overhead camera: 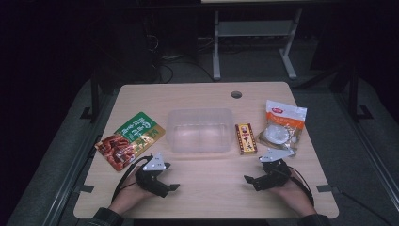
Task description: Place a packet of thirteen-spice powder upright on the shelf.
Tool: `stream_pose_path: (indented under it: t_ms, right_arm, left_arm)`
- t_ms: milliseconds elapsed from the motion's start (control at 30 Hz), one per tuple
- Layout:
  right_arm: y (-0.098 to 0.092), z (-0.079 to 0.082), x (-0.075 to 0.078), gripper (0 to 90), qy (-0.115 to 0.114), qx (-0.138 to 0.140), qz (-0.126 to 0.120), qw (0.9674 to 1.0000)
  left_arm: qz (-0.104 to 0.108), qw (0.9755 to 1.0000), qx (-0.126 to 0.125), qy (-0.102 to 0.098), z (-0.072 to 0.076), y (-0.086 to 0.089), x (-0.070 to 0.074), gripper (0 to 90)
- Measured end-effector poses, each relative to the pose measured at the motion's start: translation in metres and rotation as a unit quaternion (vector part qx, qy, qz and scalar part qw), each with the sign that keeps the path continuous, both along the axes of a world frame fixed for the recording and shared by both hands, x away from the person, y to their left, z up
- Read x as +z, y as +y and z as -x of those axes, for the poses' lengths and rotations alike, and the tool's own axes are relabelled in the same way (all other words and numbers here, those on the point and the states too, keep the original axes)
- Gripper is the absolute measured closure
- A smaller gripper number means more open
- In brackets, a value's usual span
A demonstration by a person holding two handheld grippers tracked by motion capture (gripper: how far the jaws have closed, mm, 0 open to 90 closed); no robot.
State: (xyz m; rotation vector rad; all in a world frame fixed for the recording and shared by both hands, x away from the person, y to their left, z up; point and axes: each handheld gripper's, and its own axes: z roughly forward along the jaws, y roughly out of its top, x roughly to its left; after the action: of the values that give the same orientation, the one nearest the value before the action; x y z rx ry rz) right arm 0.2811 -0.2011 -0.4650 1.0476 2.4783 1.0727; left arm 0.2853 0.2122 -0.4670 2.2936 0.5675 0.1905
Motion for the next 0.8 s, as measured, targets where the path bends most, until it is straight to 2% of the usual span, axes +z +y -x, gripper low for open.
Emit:
stream_pose_path:
  t_ms: [100,167,200,233,300,400,500,533,600,700,800]
  right_arm:
    - [0.0,0.0,0.002,6.7,-0.001,0.0,-0.003,1.0]
    - [-0.002,0.0,0.005,9.8,-0.003,-0.002,0.0,1.0]
    - [-0.004,-0.002,0.008,14.2,-0.005,-0.004,-0.001,1.0]
    - [-0.004,-0.002,0.008,14.2,-0.005,-0.004,-0.001,1.0]
    - [-0.007,-0.006,0.011,14.7,0.003,-0.018,-0.002,0.9998]
    - [-0.008,-0.01,0.016,19.0,0.003,-0.018,-0.008,0.9998]
    - [-0.007,-0.013,0.02,20.3,0.007,-0.021,-0.011,0.9997]
    - [-0.007,-0.018,0.024,23.7,0.005,-0.02,-0.01,0.9997]
    - [-0.007,-0.02,0.026,25.2,0.009,-0.024,-0.019,0.9995]
    - [-0.006,-0.025,0.03,27.9,-0.002,-0.025,-0.019,0.9995]
    - [-0.006,-0.028,0.033,30.1,-0.002,-0.027,-0.019,0.9995]
  left_arm:
    - [-0.002,1.0,-0.002,0.001,0.0,0.0,0.0,14.0]
    - [-0.003,1.0,0.0,0.003,0.0,0.0,0.0,14.1]
    - [0.003,1.0,0.0,0.003,0.001,0.0,0.0,14.1]
    - [0.003,1.0,0.0,0.003,0.001,0.0,0.0,14.2]
    - [-0.004,1.0,-0.007,0.001,0.002,0.001,0.002,14.2]
    - [0.008,1.0,-0.005,0.0,0.002,0.0,0.003,14.2]
    - [0.009,0.9999,-0.005,-0.002,0.001,0.0,0.003,14.2]
    - [0.004,1.0,-0.007,-0.001,0.001,0.001,0.003,14.2]
    - [0.006,0.9999,-0.009,-0.002,0.002,0.001,0.004,14.2]
    - [0.011,0.9999,-0.007,-0.003,0.002,0.0,0.005,14.2]
    - [0.012,0.9999,-0.007,-0.003,0.003,-0.001,0.005,14.2]
